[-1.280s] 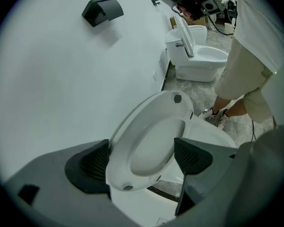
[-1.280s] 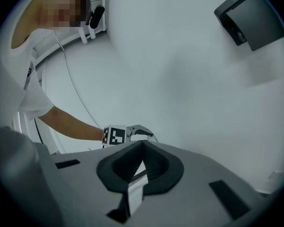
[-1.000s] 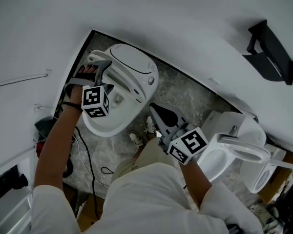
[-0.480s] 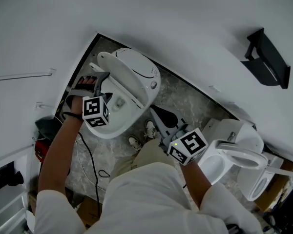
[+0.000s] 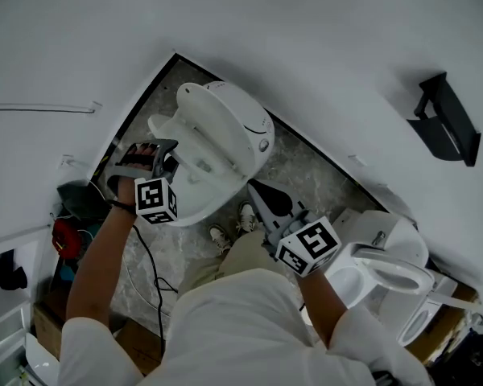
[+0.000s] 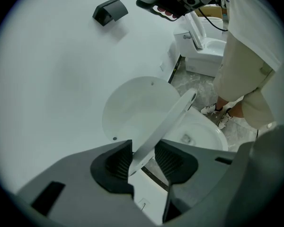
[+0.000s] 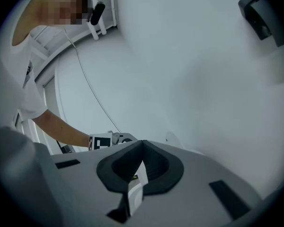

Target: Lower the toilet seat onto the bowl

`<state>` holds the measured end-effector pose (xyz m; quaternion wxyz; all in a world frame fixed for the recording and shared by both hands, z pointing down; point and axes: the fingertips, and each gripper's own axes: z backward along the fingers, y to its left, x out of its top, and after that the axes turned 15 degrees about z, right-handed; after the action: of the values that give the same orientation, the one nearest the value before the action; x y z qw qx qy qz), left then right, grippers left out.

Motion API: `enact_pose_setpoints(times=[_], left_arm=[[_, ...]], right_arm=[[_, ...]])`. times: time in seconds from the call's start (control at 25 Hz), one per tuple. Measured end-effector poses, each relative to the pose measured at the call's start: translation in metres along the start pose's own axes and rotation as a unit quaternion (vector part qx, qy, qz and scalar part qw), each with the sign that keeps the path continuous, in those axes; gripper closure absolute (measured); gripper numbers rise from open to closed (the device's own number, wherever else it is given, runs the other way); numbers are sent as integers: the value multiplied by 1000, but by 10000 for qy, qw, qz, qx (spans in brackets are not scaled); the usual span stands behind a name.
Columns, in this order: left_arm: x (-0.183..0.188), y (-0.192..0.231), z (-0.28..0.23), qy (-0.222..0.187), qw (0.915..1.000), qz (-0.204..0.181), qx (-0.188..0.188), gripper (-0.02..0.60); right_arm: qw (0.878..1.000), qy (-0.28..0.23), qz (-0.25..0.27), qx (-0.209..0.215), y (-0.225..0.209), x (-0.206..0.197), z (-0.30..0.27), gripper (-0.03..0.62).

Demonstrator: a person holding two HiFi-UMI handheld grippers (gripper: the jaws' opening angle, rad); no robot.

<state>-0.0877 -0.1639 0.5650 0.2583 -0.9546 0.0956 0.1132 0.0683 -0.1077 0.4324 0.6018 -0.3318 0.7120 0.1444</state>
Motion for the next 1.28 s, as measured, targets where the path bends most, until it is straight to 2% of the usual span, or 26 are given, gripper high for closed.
enact_pose_setpoints(times=[0.4,0.56,0.88,1.28], left_arm=[[-58,-37,18,266,9971,687,168,434],[-80,-53,22,490,9959,746,162,431],[-128,-93,27,940,9936,630,3,422],[-150,-116,30,969,9907,885,-350,394]], right_arm=[[9987,207,129,438,34,-5,-23,595],[9979,267,182,570,47,-5,-29,595],[9960,463,247,718,66,-16,-27,595],[9948,565,196,825,85,-25,-28,595]])
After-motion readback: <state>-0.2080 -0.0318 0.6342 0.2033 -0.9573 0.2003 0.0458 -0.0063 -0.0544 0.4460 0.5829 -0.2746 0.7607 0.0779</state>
